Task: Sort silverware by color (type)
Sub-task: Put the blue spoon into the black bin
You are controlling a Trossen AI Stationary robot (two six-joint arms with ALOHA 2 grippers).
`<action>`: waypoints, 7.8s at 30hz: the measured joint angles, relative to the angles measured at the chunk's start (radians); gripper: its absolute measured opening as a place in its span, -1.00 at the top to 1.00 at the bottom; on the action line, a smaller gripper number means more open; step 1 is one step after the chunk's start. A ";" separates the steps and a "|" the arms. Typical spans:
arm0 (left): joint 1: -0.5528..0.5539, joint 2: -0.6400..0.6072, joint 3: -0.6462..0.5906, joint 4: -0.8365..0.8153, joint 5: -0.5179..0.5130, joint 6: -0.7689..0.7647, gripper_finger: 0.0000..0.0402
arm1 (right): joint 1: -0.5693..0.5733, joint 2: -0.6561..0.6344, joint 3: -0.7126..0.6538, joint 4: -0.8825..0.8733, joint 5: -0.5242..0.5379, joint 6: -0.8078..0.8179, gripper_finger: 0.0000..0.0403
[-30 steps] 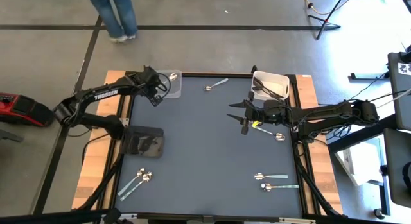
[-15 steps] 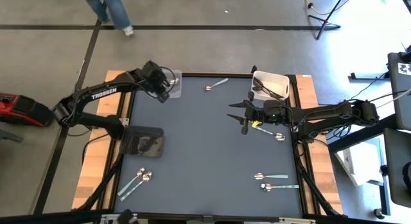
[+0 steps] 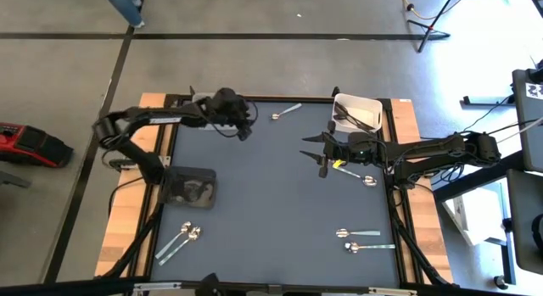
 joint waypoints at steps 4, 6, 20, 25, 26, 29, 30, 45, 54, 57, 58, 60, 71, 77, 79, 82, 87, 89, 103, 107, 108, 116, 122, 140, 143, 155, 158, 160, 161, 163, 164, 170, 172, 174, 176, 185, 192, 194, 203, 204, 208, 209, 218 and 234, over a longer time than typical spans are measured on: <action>0.000 0.118 0.097 -0.011 0.008 0.000 0.32 | 0.000 0.000 0.000 0.000 0.000 0.000 0.11; 0.000 0.172 0.148 -0.017 0.032 0.000 0.32 | 0.000 0.000 0.000 0.000 0.000 0.000 0.11; 0.000 0.446 0.482 -0.115 0.105 0.000 0.32 | 0.000 0.000 0.000 -0.007 0.000 0.000 0.11; 0.000 0.541 0.620 -0.257 0.113 0.025 0.32 | 0.000 0.000 0.000 -0.008 0.000 0.000 0.11; 0.000 0.557 0.644 -0.283 0.113 0.026 0.32 | 0.000 0.000 0.000 -0.008 0.000 0.000 0.11; 0.004 0.601 0.714 -0.345 0.113 0.026 0.32 | 0.000 0.000 0.000 -0.008 0.000 0.000 0.11; 0.006 0.612 0.731 -0.360 0.113 0.026 0.32 | 0.000 0.000 0.000 -0.008 0.000 0.000 0.11; 0.070 0.669 0.776 -0.342 0.181 0.051 0.32 | 0.000 0.000 0.000 -0.009 0.000 -0.001 0.11; 0.085 0.650 0.776 -0.395 0.197 0.075 0.32 | 0.000 0.000 0.000 -0.036 0.042 -0.004 0.11; 0.064 0.603 0.776 -0.439 0.194 0.105 0.32 | 0.000 0.000 0.000 -0.056 0.097 0.001 0.11; 0.056 0.584 0.775 -0.452 0.194 0.113 0.32 | 0.000 0.000 0.000 -0.063 0.113 0.006 0.11; 0.034 0.534 0.759 -0.455 0.190 0.127 0.32 | 0.000 0.000 0.000 -0.083 0.138 0.027 0.11; -0.100 -0.005 0.314 -0.227 0.082 0.127 0.32 | -0.034 0.119 0.000 -0.047 0.161 0.081 0.11; -0.194 -0.334 -0.009 -0.105 0.059 0.103 0.32 | -0.121 0.188 0.001 0.048 0.122 0.087 0.11; -0.238 -0.428 -0.104 -0.053 0.059 0.080 0.32 | -0.154 0.209 0.004 0.074 0.084 0.087 0.11; -0.309 -0.540 -0.243 0.031 0.058 0.048 0.32 | -0.199 0.250 0.033 0.073 0.039 0.087 0.11; -0.395 -0.639 -0.429 0.241 0.058 0.018 0.32 | -0.255 0.377 0.122 0.065 -0.031 0.083 0.11; -0.409 -0.654 -0.458 0.261 0.057 0.019 0.32 | -0.277 0.434 0.180 0.032 -0.064 0.079 0.11; -0.410 -0.656 -0.470 0.262 -0.013 0.025 0.32 | -0.478 0.750 0.614 -0.477 -0.289 -0.104 0.11; -0.410 -0.656 -0.470 0.264 -0.058 -0.001 0.32 | -0.535 0.799 0.653 -0.470 -0.308 -0.141 0.11; -0.412 -0.656 -0.470 0.268 -0.067 -0.014 0.32 | -0.549 0.809 0.662 -0.470 -0.310 -0.158 0.11; -0.412 -0.656 -0.470 0.268 -0.073 -0.073 0.32 | -0.642 0.906 0.745 -0.478 -0.388 -0.283 0.11; -0.412 -0.655 -0.470 0.297 -0.077 -0.106 0.32 | -0.663 1.003 0.885 -0.625 -0.424 -0.304 0.11; -0.413 -0.638 -0.470 0.312 -0.173 -0.134 0.32 | -0.661 1.067 1.002 -0.788 -0.456 -0.342 0.42; -0.413 -0.638 -0.470 0.312 -0.167 -0.134 0.32 | -0.660 1.067 1.002 -0.793 -0.456 -0.345 0.63; -0.409 -0.638 -0.470 0.523 -0.173 0.016 0.32 | -0.655 1.066 1.002 -0.799 -0.451 -0.348 0.97; -0.408 -0.638 -0.470 0.508 -0.175 0.003 0.32 | -0.634 1.063 1.003 -0.812 -0.415 -0.354 0.97; -0.409 -0.638 -0.470 0.506 -0.180 0.004 0.32 | -0.614 1.058 1.003 -0.820 -0.382 -0.364 0.98; -0.409 -0.638 -0.470 0.514 -0.187 0.003 0.32 | -0.600 1.055 1.003 -0.820 -0.359 -0.364 0.98; -0.408 -0.638 -0.470 0.538 -0.195 0.002 0.32 | -0.571 1.049 1.001 -0.815 -0.331 -0.362 0.98; -0.408 -0.638 -0.470 0.551 -0.194 0.007 0.32 | -0.557 1.045 1.000 -0.813 -0.317 -0.361 0.98; -0.408 -0.638 -0.470 0.531 -0.188 0.027 0.32 | -0.497 0.987 0.998 -0.834 -0.281 -0.361 0.98; -0.408 -0.638 -0.470 0.482 -0.194 0.026 0.32 | -0.488 0.970 0.995 -0.840 -0.278 -0.353 0.99; -0.409 -0.637 -0.470 0.440 -0.201 0.023 0.32 | -0.473 0.951 0.978 -0.854 -0.253 -0.319 0.98; -0.409 -0.637 -0.470 0.449 -0.203 0.011 0.32 | -0.451 0.921 0.955 -0.885 -0.205 -0.305 0.98; -0.413 -0.638 -0.470 0.492 -0.196 0.002 0.32 | -0.311 0.701 0.680 -0.740 -0.168 -0.265 0.99; -0.413 -0.638 -0.470 0.502 -0.195 0.002 0.32 | -0.212 0.656 0.514 -0.593 -0.232 -0.253 1.00; -0.413 -0.638 -0.470 0.504 -0.195 0.002 0.32 | -0.200 0.667 0.507 -0.591 -0.215 -0.247 1.00; -0.413 -0.638 -0.470 0.504 -0.196 0.006 0.32 | -0.291 0.675 0.529 -0.583 -0.141 -0.132 0.81; -0.413 -0.638 -0.470 0.504 -0.196 0.007 0.32 | -0.313 0.681 0.529 -0.579 -0.189 -0.129 0.73; -0.413 -0.638 -0.470 0.499 -0.192 0.001 0.32 | -0.382 0.708 0.529 -0.578 -0.359 -0.126 0.41; -0.413 -0.638 -0.470 0.498 -0.192 0.001 0.32 | -0.394 0.715 0.529 -0.571 -0.384 -0.128 0.34; -0.413 -0.638 -0.470 0.498 -0.192 0.000 0.32 | -0.415 0.787 0.533 -0.516 -0.411 -0.169 0.17; -0.413 -0.638 -0.470 0.497 -0.192 -0.008 0.32 | -0.402 0.790 0.532 -0.578 -0.404 -0.160 0.64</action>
